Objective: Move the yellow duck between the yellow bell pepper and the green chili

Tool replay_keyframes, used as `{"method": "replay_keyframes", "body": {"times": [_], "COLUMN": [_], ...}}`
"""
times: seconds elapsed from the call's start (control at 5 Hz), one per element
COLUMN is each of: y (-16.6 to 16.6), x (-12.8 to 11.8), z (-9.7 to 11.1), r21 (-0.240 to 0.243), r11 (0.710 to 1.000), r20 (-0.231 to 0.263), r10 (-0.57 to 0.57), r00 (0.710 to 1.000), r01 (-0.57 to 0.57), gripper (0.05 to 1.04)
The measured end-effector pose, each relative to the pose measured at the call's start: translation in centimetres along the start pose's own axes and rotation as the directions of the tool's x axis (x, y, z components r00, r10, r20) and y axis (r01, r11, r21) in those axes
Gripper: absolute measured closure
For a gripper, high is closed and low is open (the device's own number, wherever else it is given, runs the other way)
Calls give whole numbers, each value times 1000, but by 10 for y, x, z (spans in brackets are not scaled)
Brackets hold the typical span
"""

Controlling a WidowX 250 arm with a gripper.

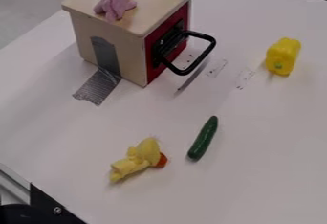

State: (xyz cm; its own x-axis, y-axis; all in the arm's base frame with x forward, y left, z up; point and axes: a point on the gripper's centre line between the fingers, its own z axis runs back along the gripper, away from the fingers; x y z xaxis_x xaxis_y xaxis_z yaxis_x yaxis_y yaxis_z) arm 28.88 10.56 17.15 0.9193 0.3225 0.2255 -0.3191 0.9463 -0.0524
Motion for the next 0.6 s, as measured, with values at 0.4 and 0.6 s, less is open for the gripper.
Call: {"method": "replay_keyframes", "body": {"times": [0.4,0.6], "y": [-11,-25], "x": [-41,-79], "z": [-18,-23], "r21": [6,-13], "r11": [997,980], "r20": [-67,-71], "r10": [-79,-198], "r00": [995,978], "r01": [79,198], "gripper": [85,85]}}
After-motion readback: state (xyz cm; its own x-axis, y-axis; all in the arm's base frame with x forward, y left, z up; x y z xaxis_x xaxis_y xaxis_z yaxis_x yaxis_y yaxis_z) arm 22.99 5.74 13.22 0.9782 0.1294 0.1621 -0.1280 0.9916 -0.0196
